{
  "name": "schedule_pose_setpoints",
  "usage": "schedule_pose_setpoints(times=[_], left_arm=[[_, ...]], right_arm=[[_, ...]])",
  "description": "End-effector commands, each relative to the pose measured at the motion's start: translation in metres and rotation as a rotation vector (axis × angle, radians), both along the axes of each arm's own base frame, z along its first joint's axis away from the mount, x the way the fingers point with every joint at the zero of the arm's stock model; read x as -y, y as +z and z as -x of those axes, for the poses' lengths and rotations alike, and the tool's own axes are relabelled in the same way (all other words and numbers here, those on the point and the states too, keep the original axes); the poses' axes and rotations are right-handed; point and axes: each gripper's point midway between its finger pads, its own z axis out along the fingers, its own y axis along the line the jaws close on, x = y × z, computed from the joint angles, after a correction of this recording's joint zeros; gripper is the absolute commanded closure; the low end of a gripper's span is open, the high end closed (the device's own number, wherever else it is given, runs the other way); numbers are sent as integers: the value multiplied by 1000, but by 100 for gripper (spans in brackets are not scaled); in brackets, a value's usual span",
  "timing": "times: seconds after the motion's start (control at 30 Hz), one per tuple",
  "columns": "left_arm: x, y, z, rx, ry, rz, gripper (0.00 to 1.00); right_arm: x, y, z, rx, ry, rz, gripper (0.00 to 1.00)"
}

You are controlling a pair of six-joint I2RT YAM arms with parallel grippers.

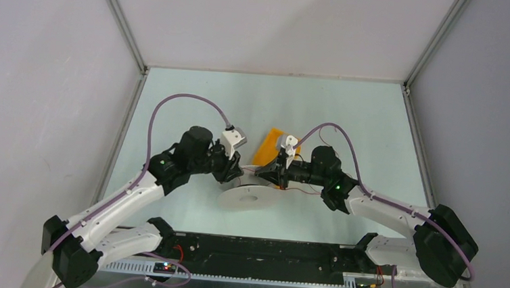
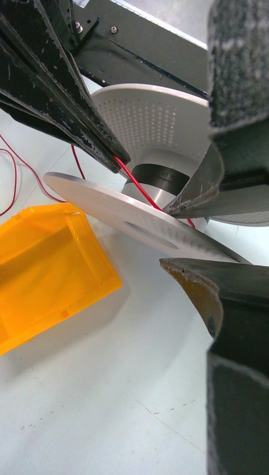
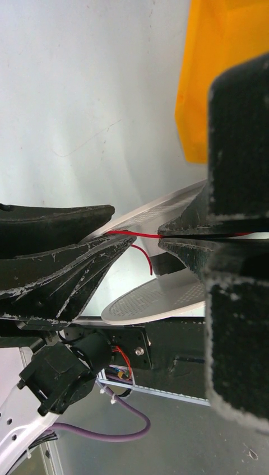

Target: Wrap the cables

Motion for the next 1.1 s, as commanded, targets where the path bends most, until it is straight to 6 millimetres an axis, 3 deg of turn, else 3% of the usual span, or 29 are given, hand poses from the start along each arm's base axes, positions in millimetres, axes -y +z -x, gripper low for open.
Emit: schedule_pose_setpoints(times=[0.0,0.63,0.77,0.83,0.9,1.07], left_arm=[[3,2,-4,16,14,12,64],[5,-6,2,2,-7,4,68],[5,-6,4,6,-17,5,79],[6,-4,4,9,-20,9,92],[7,1,5,13,-22,21,99],[7,17,7,33,-16,66,100]], right_arm=[[3,18,-4,33,-22,-56,100],[1,7,-3,-5,-3,-40,100],[1,5,-3,-15,-5,-35,100],[1,5,-4,-20,-6,-38,100],[1,10,-4,-25,-17,-51,96],[8,36,-4,-16,-44,-115,75]])
